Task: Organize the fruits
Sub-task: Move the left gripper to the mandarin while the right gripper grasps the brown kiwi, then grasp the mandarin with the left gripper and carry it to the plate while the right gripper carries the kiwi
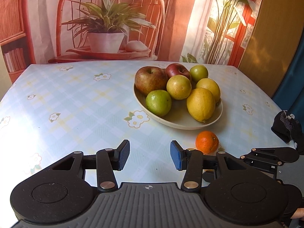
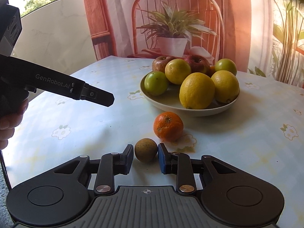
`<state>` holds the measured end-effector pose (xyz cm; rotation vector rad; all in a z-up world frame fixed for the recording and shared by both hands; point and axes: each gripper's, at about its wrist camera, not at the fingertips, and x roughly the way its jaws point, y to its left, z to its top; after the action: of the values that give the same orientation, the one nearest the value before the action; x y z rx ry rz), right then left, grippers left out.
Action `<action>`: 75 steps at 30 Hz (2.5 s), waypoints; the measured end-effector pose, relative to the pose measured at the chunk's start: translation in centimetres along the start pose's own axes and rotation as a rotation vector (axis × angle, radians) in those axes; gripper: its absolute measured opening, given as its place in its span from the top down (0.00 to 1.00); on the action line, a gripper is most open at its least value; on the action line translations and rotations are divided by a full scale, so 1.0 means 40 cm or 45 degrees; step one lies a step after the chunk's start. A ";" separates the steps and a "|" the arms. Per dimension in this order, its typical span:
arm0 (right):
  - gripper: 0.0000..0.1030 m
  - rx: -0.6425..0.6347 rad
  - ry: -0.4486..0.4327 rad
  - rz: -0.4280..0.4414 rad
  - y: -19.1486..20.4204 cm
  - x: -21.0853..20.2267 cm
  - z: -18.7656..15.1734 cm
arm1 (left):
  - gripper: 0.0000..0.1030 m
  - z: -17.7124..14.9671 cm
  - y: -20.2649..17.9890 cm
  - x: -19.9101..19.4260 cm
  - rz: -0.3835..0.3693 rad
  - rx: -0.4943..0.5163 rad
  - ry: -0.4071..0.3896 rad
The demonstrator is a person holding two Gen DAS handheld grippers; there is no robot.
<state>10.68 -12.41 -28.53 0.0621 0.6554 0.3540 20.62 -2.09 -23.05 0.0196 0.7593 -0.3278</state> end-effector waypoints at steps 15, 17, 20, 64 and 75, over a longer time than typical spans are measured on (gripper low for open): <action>0.77 0.130 -0.149 -0.081 -0.119 -0.078 0.011 | 0.52 0.016 -0.055 0.021 -0.084 0.076 0.002; 0.77 0.144 -0.157 -0.108 -0.143 -0.086 0.011 | 0.52 0.017 -0.075 0.029 -0.103 0.100 0.004; 0.77 0.178 -0.171 -0.132 -0.176 -0.092 0.004 | 0.52 0.016 -0.106 0.044 -0.122 0.143 0.007; 0.77 0.145 -0.289 -0.085 -0.212 -0.129 0.130 | 0.60 0.139 -0.112 0.032 -0.103 0.162 -0.105; 0.77 -0.020 -0.242 -0.069 -0.199 -0.047 0.223 | 0.60 0.145 -0.122 0.110 -0.095 0.167 -0.039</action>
<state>17.11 -20.04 -21.70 0.0623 0.4653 0.2969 26.04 -8.76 -21.31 0.1101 0.7085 -0.4481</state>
